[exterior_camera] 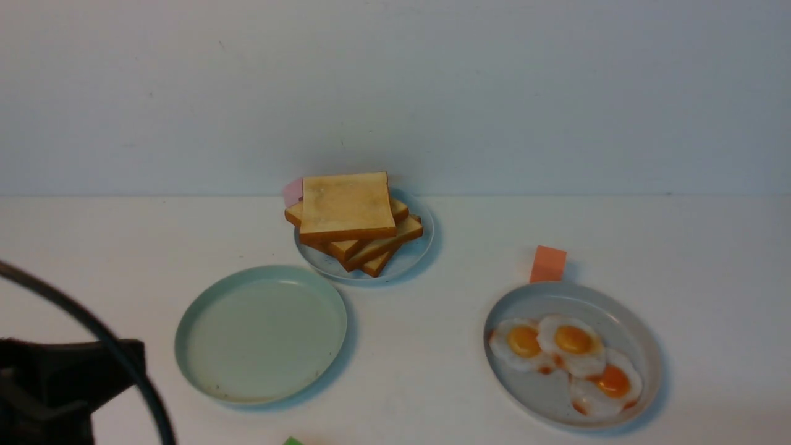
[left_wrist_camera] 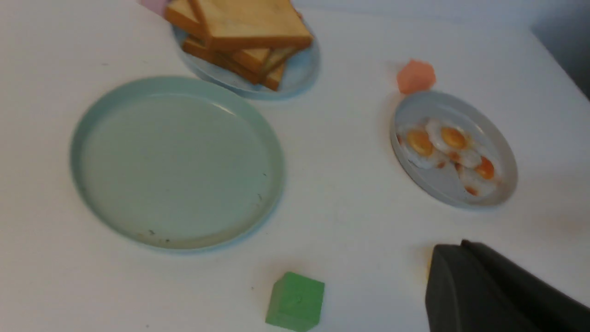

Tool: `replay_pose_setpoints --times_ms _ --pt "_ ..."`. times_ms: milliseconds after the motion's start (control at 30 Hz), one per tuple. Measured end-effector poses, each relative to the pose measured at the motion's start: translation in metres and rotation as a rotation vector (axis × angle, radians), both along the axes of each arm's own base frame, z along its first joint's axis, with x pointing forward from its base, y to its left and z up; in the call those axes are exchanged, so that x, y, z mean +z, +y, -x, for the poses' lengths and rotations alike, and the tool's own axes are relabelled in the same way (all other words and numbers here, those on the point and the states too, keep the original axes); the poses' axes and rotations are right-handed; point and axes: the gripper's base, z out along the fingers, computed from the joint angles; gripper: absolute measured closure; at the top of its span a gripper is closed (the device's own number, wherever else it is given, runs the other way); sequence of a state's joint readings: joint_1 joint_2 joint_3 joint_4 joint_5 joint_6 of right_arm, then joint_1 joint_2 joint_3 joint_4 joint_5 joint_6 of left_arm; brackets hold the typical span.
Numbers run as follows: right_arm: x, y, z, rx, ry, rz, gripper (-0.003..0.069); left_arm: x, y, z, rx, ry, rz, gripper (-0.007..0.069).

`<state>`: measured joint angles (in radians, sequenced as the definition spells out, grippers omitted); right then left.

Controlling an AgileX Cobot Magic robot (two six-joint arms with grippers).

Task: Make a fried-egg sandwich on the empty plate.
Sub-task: Use the left arm to grab a slice of bread

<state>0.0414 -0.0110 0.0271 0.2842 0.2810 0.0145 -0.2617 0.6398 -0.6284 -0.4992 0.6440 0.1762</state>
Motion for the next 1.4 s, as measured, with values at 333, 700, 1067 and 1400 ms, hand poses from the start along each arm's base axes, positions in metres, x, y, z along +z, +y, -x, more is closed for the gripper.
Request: replay_pose_setpoints --times_ms 333,700,1067,1400 --pt "0.046 0.010 0.006 0.068 -0.061 -0.391 0.0426 -0.003 -0.025 -0.076 -0.091 0.139 -0.203 0.0638" --pt "0.187 0.043 -0.009 0.651 0.440 0.265 0.0637 -0.027 -0.072 -0.227 -0.383 0.169 -0.539 0.0638" --pt "0.216 0.058 -0.007 0.875 0.308 0.447 0.0645 -0.064 -0.108 -0.330 -0.675 0.037 -0.741 0.0474" --pt "0.217 0.058 -0.008 0.860 0.296 0.446 0.0641 -0.109 -0.108 -0.356 -0.721 -0.016 -0.886 0.0146"
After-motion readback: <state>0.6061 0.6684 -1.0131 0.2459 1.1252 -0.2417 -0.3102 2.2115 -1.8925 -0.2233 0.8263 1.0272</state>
